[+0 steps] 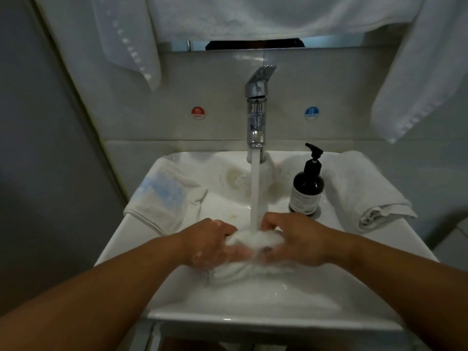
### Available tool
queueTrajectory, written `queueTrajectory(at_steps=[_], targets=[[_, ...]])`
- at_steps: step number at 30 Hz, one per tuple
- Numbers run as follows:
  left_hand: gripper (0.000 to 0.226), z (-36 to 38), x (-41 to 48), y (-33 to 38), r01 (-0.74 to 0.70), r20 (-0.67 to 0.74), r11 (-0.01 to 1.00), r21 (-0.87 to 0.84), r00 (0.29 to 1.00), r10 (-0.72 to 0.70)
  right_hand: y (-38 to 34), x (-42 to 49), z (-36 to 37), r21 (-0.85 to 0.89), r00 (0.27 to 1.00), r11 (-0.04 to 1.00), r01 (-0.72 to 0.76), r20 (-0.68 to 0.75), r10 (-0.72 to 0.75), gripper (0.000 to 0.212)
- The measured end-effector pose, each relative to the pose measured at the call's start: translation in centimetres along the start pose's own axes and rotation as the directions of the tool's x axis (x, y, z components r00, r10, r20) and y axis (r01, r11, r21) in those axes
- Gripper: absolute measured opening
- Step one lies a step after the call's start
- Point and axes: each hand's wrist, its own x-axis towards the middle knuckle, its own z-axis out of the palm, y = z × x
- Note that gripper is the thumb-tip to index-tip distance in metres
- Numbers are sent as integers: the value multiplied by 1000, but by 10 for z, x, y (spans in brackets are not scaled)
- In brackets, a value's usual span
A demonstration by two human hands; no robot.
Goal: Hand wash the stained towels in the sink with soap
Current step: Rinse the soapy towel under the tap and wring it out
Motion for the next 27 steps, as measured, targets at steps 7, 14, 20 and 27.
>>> queueTrajectory(at_steps=[7,14,20,27], targets=[[38,-18,-8,-9,-66,-107,990,-126,993,52,5,1,-18,180,986,981,80,-157,-51,39],[6,-24,-14,12,-149,-407,971,-185,911,62,-3,5,-23,514,946,855,68,-306,109,68],[11,-33,-17,20,-183,-415,942,-283,908,51,-14,-3,-42,634,924,773,12,-303,234,45],[11,-77,-31,52,-228,-545,901,-368,838,-11,-40,-18,-90,502,885,862,69,-430,179,49]])
